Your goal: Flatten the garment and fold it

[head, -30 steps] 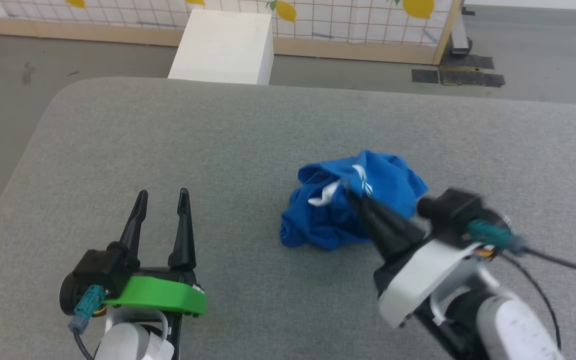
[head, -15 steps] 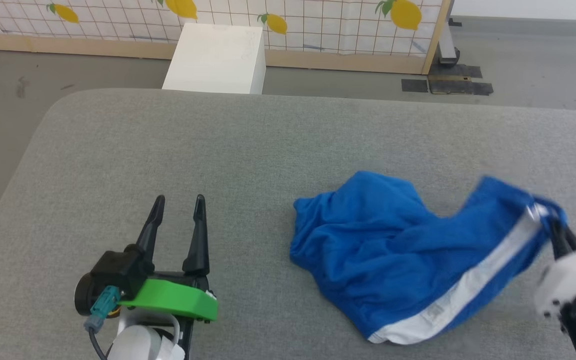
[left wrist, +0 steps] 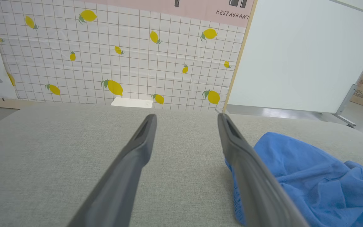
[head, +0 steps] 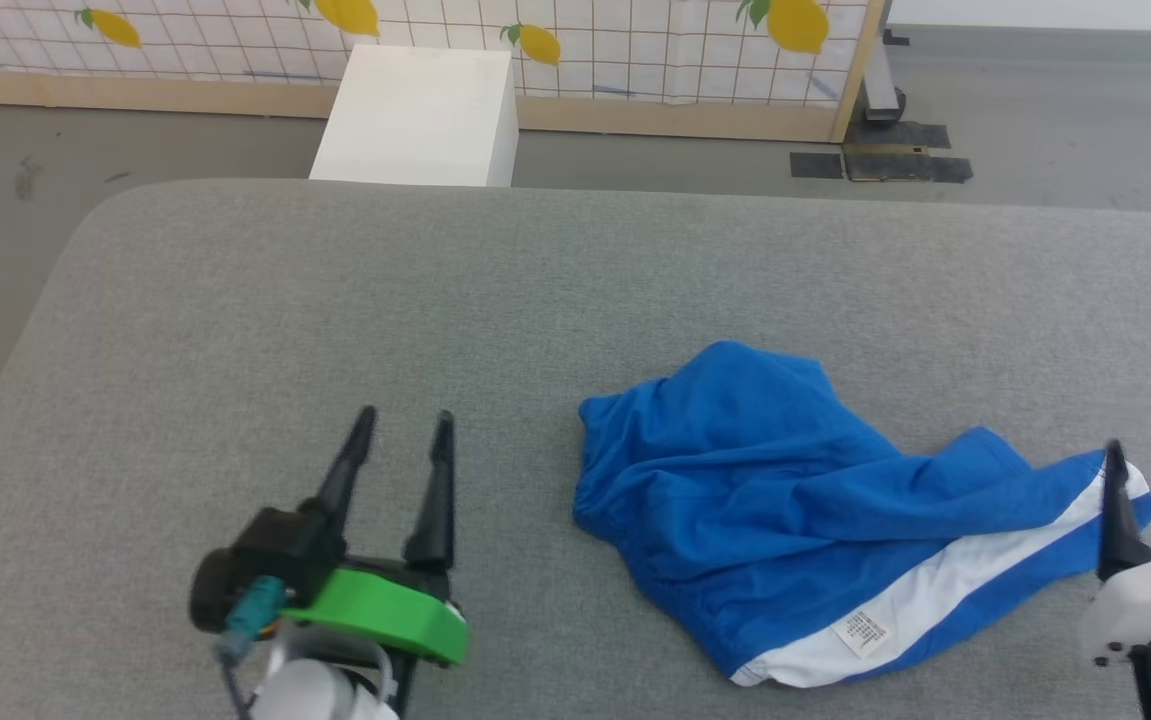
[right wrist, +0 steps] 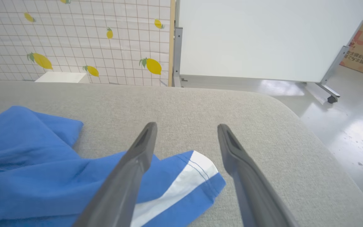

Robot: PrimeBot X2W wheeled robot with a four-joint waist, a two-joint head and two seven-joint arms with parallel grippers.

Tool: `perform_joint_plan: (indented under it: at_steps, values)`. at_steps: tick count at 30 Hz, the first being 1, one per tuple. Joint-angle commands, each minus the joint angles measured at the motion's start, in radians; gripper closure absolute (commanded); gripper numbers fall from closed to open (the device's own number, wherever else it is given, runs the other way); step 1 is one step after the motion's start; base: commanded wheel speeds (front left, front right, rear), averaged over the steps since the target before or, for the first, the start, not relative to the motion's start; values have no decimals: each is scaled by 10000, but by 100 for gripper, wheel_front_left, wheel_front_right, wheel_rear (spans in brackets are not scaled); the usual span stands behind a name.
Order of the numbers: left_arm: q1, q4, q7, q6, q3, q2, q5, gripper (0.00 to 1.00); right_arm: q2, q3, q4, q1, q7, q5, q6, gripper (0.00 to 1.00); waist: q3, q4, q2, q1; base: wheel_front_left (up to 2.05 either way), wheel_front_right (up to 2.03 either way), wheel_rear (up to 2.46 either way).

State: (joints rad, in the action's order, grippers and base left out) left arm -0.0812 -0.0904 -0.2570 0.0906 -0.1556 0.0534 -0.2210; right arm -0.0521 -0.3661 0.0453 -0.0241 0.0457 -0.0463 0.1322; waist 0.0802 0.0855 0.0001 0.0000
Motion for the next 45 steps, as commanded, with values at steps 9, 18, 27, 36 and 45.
perform_joint_plan:
  at_steps: [9, 18, 27, 36, 45]
  values:
    - [-831, -1696, 1361, 394, -4522, 244, -582, 0, 18, 1451, -657, 517, -725, 403, -15, 0, 119, -365, -1, 0, 0, 0, 0]
    - [-2515, -2496, 2938, 399, -7919, 1198, -2238, 0, 18, 1761, -533, 412, -793, 745, -15, 0, 348, -805, -1, 0, 0, 0, 0]
    - [-3335, -3453, 3817, 400, -9127, 1367, -3330, 0, 18, 1899, -448, 261, -907, 982, -15, 0, 665, -1420, -1, 0, 0, 0, 0]
    - [-3604, -3999, 4170, 373, -9428, 1432, -4203, 100, 18, 1930, -244, 173, -1051, 1181, -15, 0, 774, -1748, -1, 0, 0, 0, 0]
    - [-3071, -3140, 3652, -729, -8459, 2541, -4577, 100, 18, 1622, 66, 225, -173, 928, -15, 0, 616, -1360, -1, 0, 0, 0, 0]
